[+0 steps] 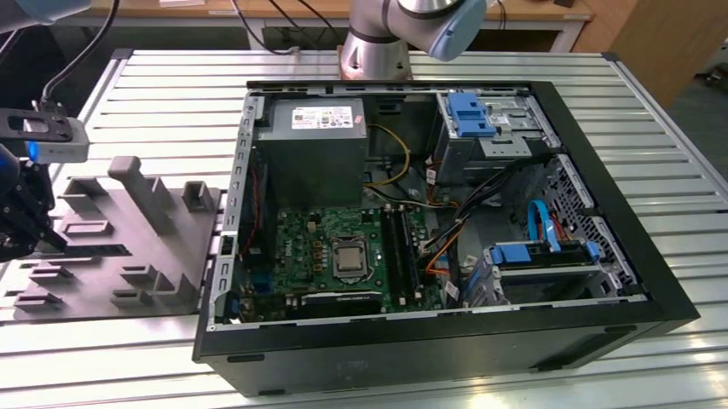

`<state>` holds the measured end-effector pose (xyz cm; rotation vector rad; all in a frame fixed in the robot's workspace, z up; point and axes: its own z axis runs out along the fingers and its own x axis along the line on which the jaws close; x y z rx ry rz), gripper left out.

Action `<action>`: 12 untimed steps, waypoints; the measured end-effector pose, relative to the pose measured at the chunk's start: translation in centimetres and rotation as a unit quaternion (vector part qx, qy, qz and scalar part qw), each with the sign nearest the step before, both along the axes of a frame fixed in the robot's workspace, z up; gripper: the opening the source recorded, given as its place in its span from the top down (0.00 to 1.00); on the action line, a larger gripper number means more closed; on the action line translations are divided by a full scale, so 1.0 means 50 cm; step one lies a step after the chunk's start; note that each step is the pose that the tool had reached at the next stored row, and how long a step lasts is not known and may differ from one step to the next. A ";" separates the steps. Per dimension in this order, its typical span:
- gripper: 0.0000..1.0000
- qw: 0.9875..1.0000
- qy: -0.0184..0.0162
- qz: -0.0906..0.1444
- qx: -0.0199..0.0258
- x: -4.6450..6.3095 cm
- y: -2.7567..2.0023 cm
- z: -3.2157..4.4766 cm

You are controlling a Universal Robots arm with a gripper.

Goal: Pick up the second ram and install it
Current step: 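Pick up the second ram and move it above second insertion slot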

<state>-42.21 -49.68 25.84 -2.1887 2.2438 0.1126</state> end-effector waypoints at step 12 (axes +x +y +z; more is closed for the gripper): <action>0.89 1.000 0.000 0.000 0.000 0.000 0.0000 0.035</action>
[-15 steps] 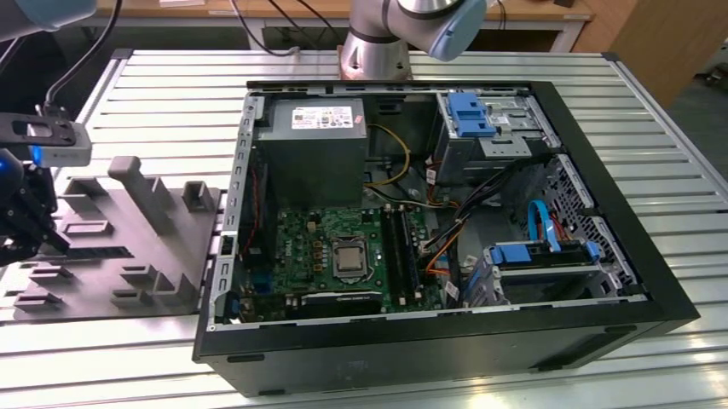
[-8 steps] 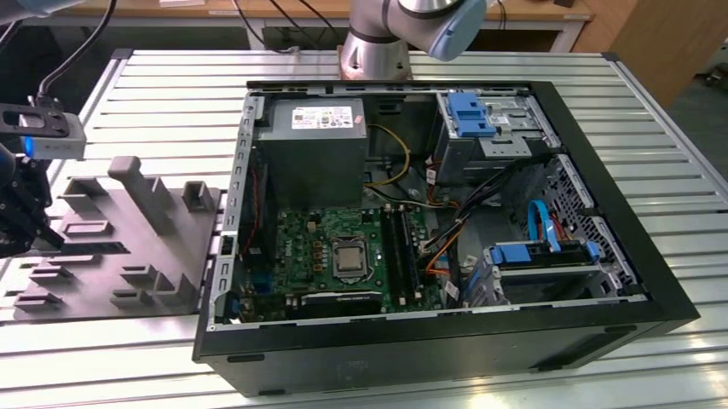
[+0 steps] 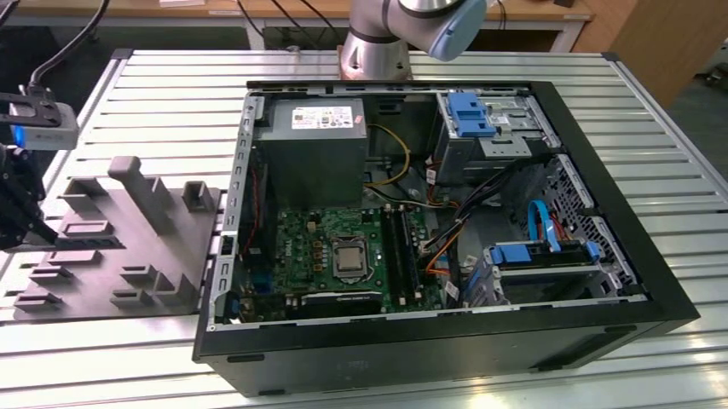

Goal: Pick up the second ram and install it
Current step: 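Pick up the second ram and move it above second insertion slot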

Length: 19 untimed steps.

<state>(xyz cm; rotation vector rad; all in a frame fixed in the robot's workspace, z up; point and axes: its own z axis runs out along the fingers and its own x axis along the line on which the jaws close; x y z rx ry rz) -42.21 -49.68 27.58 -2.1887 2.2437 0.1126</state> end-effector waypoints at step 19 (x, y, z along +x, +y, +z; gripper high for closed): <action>0.89 1.000 0.000 0.000 0.000 0.000 0.0000 0.075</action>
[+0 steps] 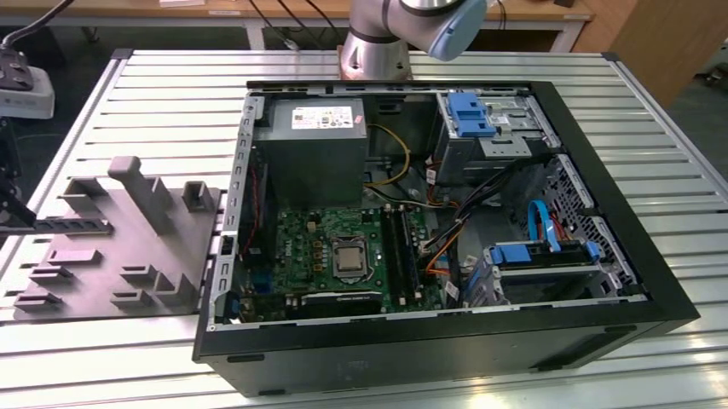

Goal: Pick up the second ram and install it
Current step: 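Pick up the second ram and move it above second insertion slot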

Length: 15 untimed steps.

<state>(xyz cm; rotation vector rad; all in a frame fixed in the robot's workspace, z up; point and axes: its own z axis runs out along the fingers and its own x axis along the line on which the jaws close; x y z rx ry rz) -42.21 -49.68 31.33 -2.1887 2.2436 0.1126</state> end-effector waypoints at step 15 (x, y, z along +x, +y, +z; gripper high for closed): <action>0.89 1.000 0.000 0.000 0.001 0.000 0.0000 0.081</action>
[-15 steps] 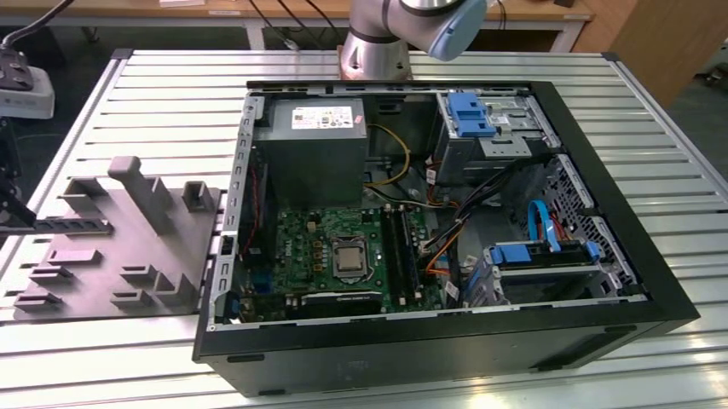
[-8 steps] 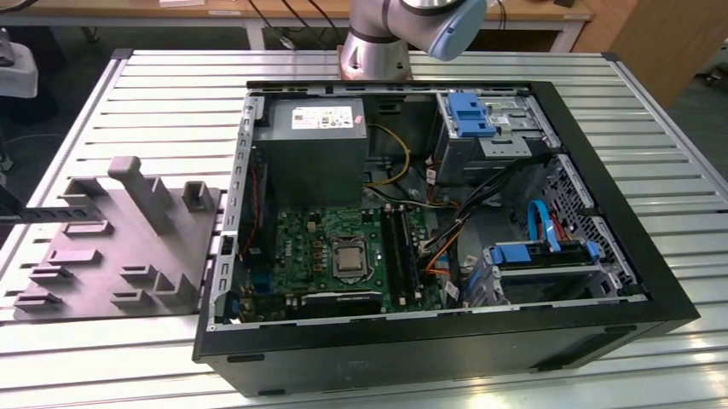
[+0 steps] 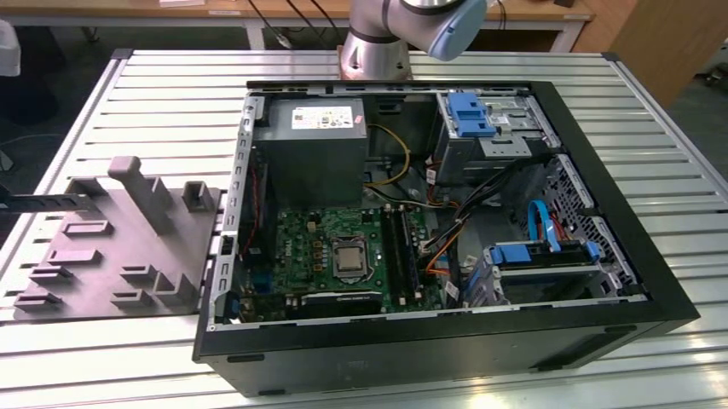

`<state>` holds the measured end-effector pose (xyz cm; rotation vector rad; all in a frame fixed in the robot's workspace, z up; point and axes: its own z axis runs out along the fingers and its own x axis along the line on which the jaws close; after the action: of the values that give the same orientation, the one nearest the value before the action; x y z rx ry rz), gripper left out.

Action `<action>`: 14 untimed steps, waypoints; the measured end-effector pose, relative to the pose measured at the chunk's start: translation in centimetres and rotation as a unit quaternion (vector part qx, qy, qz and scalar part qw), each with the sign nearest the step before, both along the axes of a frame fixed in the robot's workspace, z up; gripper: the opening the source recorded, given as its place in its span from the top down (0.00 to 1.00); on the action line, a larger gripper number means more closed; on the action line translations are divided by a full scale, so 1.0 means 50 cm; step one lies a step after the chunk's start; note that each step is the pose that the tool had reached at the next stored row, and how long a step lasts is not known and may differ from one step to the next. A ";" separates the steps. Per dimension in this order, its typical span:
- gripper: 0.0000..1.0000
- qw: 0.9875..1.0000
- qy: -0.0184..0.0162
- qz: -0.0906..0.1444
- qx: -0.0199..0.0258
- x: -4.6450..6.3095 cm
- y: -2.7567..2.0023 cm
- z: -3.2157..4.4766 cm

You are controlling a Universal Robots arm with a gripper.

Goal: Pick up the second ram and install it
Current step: 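Pick up the second ram and move it above second insertion slot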

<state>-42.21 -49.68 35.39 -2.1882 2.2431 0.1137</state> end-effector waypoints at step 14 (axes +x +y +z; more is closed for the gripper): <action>0.89 1.000 0.000 0.000 0.001 0.000 0.0000 0.044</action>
<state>-42.21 -49.68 37.59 -2.1869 2.2417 0.1166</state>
